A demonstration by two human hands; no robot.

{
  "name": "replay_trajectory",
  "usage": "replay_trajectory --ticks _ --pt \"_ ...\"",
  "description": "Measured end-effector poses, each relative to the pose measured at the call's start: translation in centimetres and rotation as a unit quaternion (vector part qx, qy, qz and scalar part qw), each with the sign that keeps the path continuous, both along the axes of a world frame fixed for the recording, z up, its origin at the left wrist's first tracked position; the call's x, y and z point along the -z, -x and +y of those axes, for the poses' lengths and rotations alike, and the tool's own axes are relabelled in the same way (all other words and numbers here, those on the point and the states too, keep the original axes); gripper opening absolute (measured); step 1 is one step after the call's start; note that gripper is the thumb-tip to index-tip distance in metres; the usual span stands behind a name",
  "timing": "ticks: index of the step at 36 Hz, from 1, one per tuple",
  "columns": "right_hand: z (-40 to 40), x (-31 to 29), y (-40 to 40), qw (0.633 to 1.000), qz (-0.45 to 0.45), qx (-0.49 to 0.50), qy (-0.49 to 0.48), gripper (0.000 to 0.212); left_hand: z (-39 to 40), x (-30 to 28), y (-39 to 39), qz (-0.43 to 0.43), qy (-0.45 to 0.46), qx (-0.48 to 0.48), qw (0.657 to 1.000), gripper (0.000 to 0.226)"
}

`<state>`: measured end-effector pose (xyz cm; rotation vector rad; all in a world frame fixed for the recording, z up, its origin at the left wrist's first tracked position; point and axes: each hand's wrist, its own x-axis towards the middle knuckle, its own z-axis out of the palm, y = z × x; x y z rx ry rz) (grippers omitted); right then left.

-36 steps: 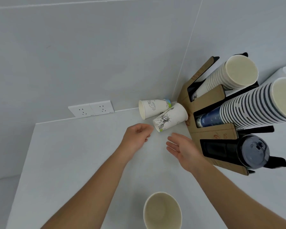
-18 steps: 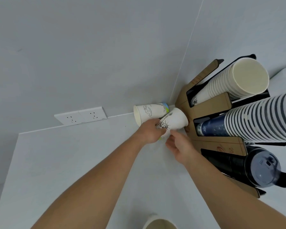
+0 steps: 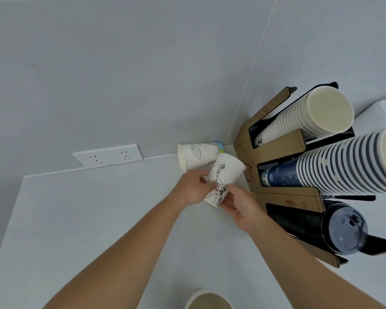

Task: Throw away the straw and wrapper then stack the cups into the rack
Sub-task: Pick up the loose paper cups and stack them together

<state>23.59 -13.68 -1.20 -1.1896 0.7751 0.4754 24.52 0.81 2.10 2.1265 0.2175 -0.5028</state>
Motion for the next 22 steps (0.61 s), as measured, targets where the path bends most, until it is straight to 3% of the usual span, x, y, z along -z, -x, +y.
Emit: replay_trajectory --ticks 2,5,10,19,22 --pt "0.1 -0.7 0.7 1.0 -0.008 -0.012 -0.005 0.016 0.3 -0.5 0.8 0.002 0.005 -0.013 1.0 0.041" --pt "0.3 -1.8 1.6 0.999 -0.02 -0.031 -0.004 0.018 0.7 -1.4 2.2 -0.006 0.012 -0.025 1.0 0.019" --pt "0.1 -4.4 3.2 0.998 -0.037 -0.055 0.014 0.022 1.4 -3.0 4.7 0.002 0.046 -0.067 0.997 0.043" --pt "-0.3 -11.2 6.9 0.994 -0.061 -0.089 0.024 0.056 1.8 -7.7 10.0 -0.011 0.159 -0.155 0.975 0.023" --pt "-0.6 -12.9 8.3 0.992 -0.074 -0.096 0.028 0.068 1.5 -9.3 11.6 -0.009 0.191 -0.184 0.964 0.026"
